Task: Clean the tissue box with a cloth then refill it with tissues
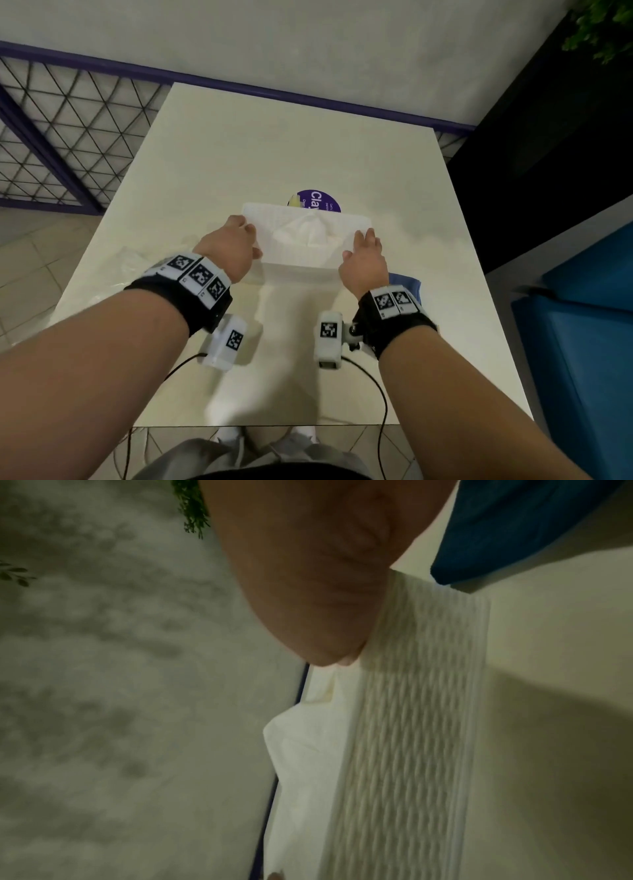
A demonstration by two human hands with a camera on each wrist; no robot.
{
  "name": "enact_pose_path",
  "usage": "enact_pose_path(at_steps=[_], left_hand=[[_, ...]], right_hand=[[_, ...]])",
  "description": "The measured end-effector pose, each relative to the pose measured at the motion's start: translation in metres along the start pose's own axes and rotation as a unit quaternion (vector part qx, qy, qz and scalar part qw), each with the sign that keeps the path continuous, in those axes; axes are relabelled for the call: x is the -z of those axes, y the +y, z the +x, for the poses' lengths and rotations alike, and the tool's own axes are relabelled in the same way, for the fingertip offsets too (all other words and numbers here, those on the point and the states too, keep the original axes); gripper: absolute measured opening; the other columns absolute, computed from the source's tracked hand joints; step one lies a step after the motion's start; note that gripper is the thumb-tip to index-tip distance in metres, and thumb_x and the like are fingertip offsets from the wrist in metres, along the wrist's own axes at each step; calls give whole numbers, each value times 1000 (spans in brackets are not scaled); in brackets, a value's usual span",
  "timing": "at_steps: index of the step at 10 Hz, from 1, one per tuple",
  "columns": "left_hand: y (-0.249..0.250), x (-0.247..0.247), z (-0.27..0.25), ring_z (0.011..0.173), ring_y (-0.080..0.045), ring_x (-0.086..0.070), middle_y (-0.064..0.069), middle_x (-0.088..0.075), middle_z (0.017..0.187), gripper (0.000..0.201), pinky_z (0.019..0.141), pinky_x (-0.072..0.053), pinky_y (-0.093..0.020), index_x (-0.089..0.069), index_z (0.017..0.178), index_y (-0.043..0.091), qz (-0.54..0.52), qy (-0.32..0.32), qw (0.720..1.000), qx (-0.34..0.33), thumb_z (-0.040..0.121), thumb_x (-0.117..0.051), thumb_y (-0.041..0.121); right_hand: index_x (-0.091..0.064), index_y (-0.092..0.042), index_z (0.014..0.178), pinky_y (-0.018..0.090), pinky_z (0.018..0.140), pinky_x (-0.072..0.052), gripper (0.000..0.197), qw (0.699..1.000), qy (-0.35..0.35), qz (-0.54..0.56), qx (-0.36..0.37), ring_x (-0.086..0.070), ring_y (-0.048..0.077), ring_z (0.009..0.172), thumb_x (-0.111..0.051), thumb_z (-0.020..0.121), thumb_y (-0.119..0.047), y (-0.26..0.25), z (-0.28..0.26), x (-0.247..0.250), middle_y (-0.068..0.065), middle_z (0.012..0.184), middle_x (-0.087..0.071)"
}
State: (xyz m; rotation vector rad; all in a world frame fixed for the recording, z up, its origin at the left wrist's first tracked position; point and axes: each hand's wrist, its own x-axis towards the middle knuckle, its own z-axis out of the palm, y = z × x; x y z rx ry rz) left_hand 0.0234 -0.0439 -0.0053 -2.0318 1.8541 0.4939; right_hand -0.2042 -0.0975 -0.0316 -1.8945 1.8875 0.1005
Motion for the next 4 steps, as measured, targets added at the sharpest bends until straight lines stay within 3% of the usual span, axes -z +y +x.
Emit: enact_pose_path(at_steps=[1, 2, 3, 4], left_hand=[[0, 16, 14, 141, -22, -19, -3, -22, 152, 48, 107, -39, -37, -44, 138, 36, 69, -6, 997, -23, 97, -37, 13], [3, 25, 21, 144, -24, -17, -7, -14, 157, 47, 111, -34, -40, -36, 145, 25, 23, -5, 1000, -7, 98, -36, 18], [-5, 21, 9, 146, -27, -15, -5, 5, 161, 58, 114, -27, -41, -10, 153, 22, -78, 28, 997, 9, 102, -37, 29], [-36, 12, -17, 142, -33, -26, 0, 3, 162, 65, 110, -30, -50, -6, 152, 32, -162, 119, 977, 77, 97, -36, 49]], right_hand=[[-3, -10, 153, 44, 120, -19, 61, 1000, -11, -15, 1, 0, 27, 150, -32, 100, -17, -11, 12, 18, 9, 162, 8], [-4, -12, 153, 41, 119, -21, 61, 999, -18, -21, -30, -4, 26, 150, -33, 101, -19, -19, 24, 26, 8, 163, 6], [-22, -16, 151, 42, 118, -21, 56, 997, 82, 6, -8, -12, 26, 149, -38, 97, -18, -29, 4, 21, 6, 162, -7], [-56, -14, 131, 34, 114, -31, 40, 951, 168, 186, 180, -41, 19, 136, -48, 92, -15, -47, -37, -3, 6, 150, -43]])
